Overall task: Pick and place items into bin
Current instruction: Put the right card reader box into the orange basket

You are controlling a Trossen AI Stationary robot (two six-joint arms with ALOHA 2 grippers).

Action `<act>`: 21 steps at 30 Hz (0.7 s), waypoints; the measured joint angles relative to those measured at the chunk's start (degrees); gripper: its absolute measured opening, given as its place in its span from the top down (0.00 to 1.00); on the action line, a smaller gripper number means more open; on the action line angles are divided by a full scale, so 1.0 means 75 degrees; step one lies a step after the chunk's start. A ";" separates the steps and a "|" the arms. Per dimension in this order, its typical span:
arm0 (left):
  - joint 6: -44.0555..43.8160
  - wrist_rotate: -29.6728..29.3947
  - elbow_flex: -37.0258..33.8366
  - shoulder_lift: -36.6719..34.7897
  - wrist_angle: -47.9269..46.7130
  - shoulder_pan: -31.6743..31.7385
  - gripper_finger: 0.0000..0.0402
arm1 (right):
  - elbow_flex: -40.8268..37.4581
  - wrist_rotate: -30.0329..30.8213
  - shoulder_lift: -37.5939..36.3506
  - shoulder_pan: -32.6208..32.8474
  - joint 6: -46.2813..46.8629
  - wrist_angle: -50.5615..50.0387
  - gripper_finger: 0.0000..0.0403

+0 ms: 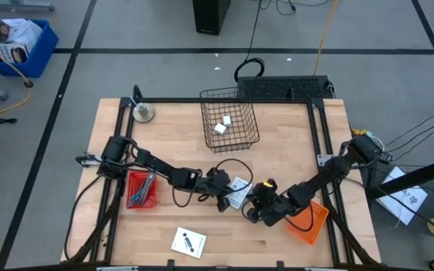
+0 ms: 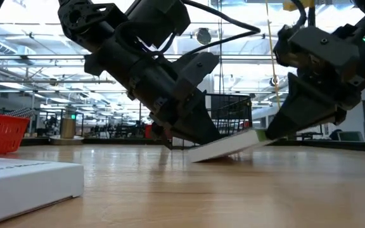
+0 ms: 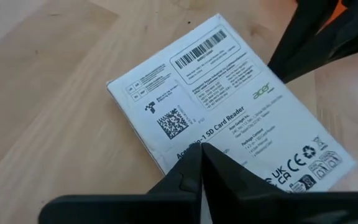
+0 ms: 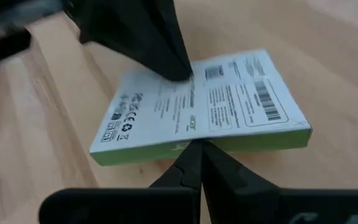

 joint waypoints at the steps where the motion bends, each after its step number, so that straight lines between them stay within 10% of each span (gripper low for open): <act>1: -0.0001 -0.0006 0.0000 -0.0003 -0.0012 -0.0001 0.94 | 0.0000 0.0111 -0.0005 0.0001 -0.0125 0.0094 1.00; 21: 0.0150 -0.0715 -0.0038 -0.0814 -0.0756 -0.0261 0.99 | 0.0062 0.0562 -0.0033 -0.0514 -0.1370 0.1426 1.00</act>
